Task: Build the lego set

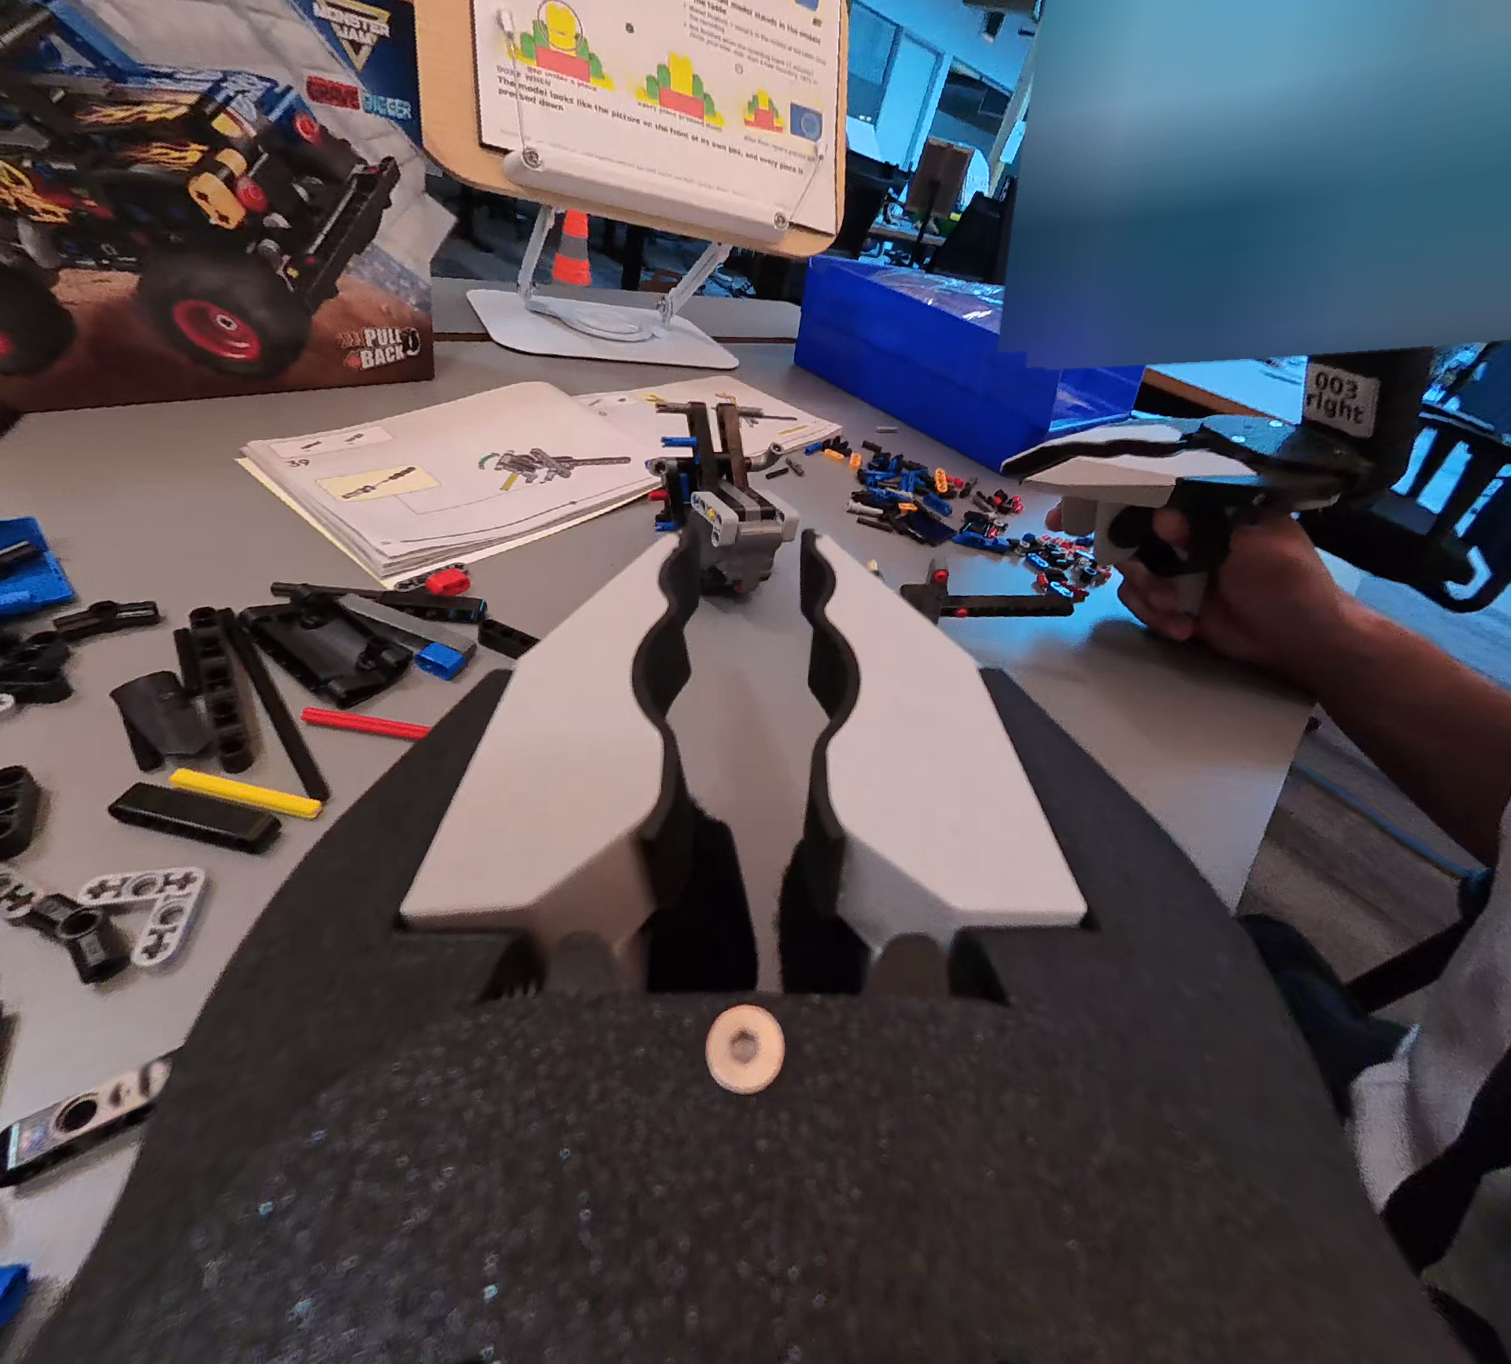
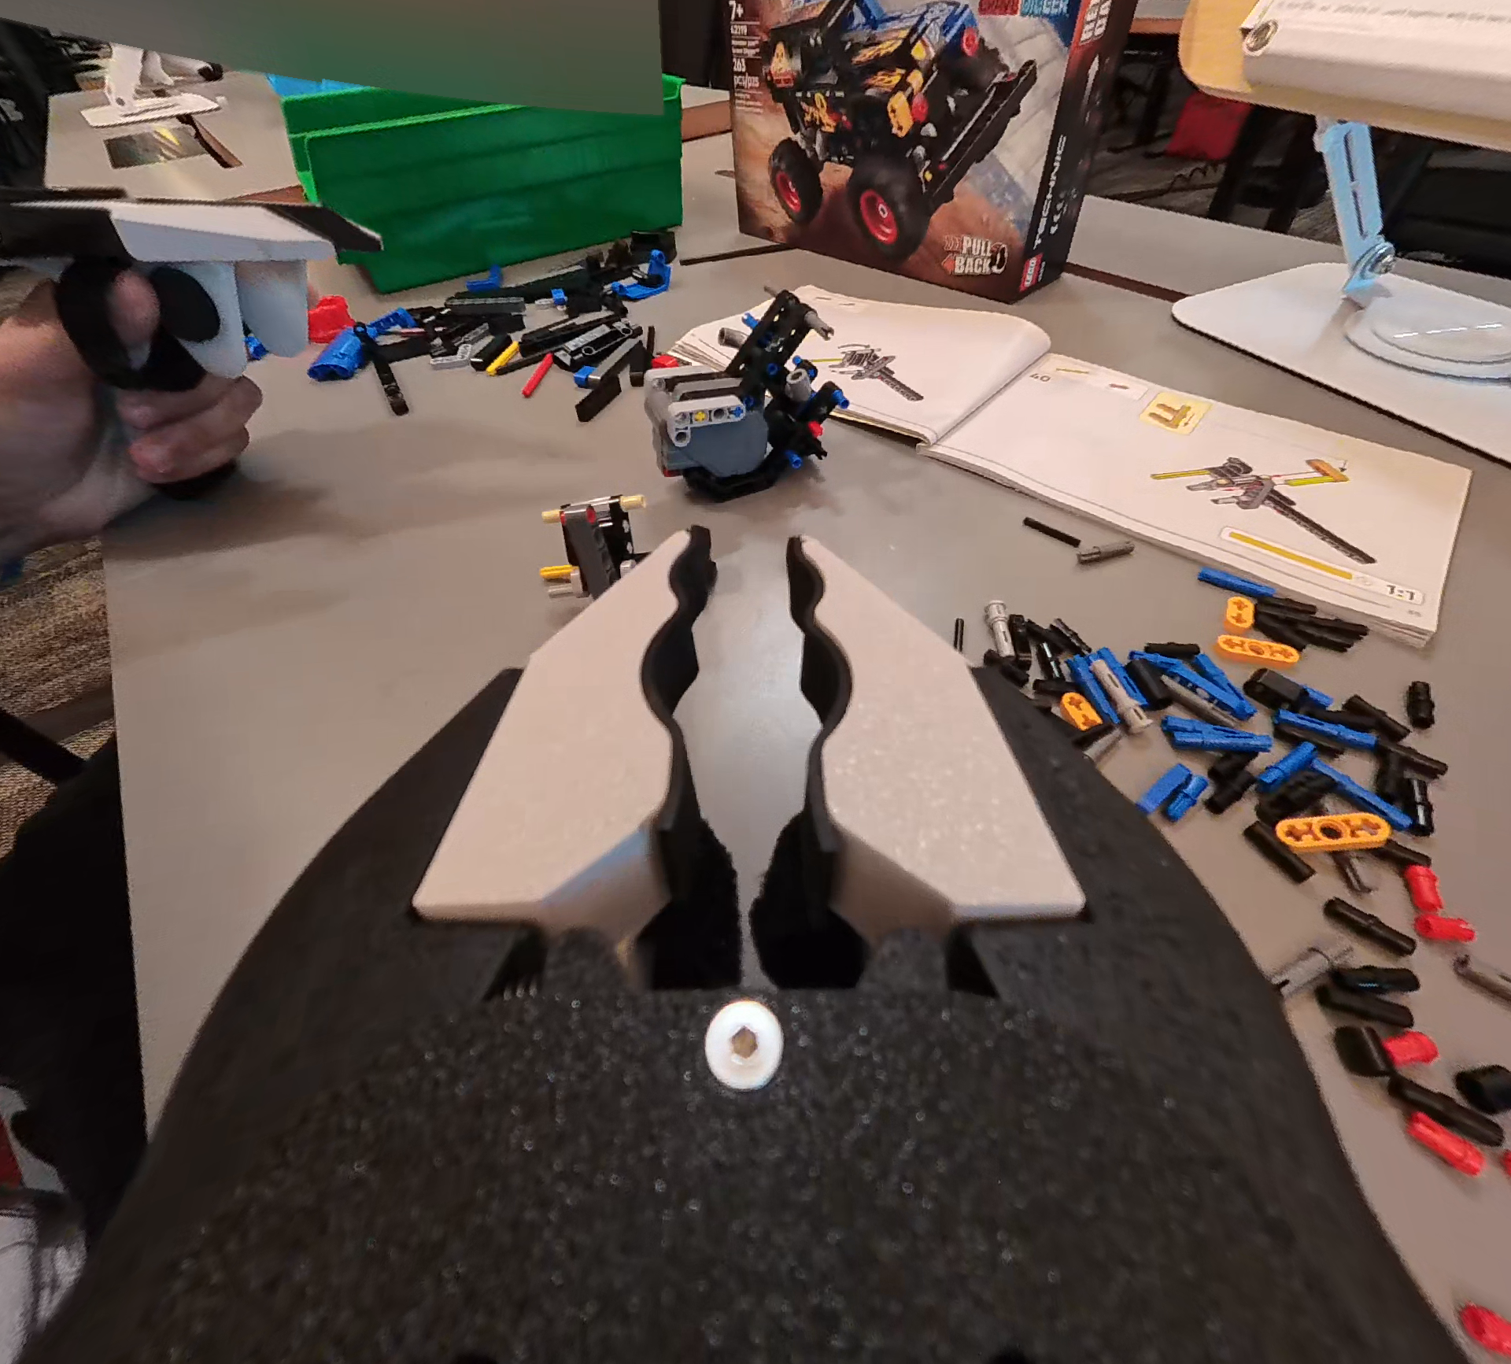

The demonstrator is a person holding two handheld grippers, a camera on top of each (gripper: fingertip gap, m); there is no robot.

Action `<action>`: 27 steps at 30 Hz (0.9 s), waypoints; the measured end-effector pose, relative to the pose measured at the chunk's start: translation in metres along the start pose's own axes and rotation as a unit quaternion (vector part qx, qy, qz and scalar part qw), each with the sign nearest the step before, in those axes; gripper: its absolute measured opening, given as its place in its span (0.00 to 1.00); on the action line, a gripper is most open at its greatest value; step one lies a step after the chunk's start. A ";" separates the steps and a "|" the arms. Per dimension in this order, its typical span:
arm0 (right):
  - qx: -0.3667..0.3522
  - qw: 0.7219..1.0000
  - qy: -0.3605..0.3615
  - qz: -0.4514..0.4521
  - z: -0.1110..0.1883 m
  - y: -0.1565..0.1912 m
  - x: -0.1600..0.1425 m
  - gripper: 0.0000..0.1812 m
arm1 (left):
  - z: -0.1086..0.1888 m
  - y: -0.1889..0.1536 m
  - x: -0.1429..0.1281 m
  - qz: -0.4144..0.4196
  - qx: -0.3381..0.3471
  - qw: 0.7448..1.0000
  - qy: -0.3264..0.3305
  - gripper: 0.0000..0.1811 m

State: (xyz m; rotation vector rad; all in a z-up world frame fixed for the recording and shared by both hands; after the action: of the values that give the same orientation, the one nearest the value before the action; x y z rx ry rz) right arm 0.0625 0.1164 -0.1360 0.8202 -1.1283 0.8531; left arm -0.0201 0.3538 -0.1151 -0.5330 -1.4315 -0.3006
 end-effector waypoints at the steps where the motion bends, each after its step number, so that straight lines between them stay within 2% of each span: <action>1: 0.001 1.000 0.002 -0.002 0.000 0.000 0.000 0.10 | -0.001 -0.001 -0.001 -0.008 0.001 1.000 0.002 0.12; 9: 0.003 1.000 0.005 -0.004 -0.001 0.000 -0.001 0.10 | -0.002 -0.015 -0.003 -0.084 0.010 0.996 0.005 0.12; 12: -0.020 1.000 -0.020 -0.005 0.002 -0.004 0.004 0.18 | -0.002 -0.016 -0.003 -0.090 0.009 0.996 0.006 0.12; 22: -0.026 0.999 -0.035 -0.019 0.007 -0.008 0.006 0.17 | 0.002 -0.017 0.000 -0.086 0.003 0.996 -0.009 0.12; 24: -0.047 0.998 -0.039 -0.007 0.007 -0.014 0.009 0.13 | 0.002 -0.018 0.001 -0.093 0.006 0.996 -0.012 0.12; 27: -0.092 0.995 0.031 0.017 -0.002 -0.037 0.024 0.13 | 0.001 -0.019 0.000 -0.102 0.012 0.995 -0.008 0.12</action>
State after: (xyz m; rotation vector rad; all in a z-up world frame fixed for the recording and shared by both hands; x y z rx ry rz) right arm 0.1014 0.1057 -0.1180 0.6200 -1.1511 0.7852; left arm -0.0306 0.3383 -0.1122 -0.3714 -1.5049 -0.4426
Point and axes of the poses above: each gripper's, where its closed fingertips meet, z back along the fingers, x out of its top, y = z × x across the jaws, the point moved 3 cm from there along z, back along the fingers, and after that the axes turned 4 degrees about -z, right-handed, at the moved point
